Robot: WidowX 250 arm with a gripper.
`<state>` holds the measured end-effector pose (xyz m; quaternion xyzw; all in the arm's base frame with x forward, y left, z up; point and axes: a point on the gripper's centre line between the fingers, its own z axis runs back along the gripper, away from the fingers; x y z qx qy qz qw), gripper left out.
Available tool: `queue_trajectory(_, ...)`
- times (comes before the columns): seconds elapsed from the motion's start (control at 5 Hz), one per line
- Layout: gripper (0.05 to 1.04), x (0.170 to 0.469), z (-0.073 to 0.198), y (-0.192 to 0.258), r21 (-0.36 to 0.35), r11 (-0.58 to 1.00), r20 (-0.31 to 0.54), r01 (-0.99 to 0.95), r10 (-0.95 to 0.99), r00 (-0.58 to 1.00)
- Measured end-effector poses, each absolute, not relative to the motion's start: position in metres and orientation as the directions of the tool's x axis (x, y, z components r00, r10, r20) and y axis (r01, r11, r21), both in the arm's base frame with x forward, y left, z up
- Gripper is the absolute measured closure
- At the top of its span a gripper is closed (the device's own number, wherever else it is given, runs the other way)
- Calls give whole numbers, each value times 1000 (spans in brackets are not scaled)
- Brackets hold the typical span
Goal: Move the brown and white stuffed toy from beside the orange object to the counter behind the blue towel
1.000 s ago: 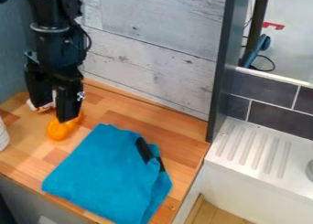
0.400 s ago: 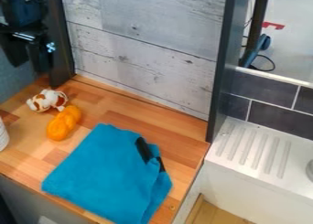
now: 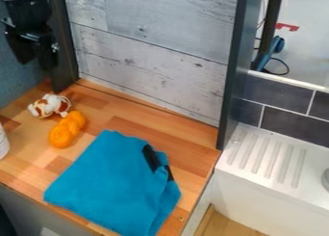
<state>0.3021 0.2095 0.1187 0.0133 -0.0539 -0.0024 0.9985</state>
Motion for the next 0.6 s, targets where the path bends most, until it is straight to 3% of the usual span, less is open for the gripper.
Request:
queue_trajectory(0.4,83,309,94,230,107,991,60,78,-85,995)
queue_trajectory(0.6,83,310,87,235,110,987,25,114,-117,993)
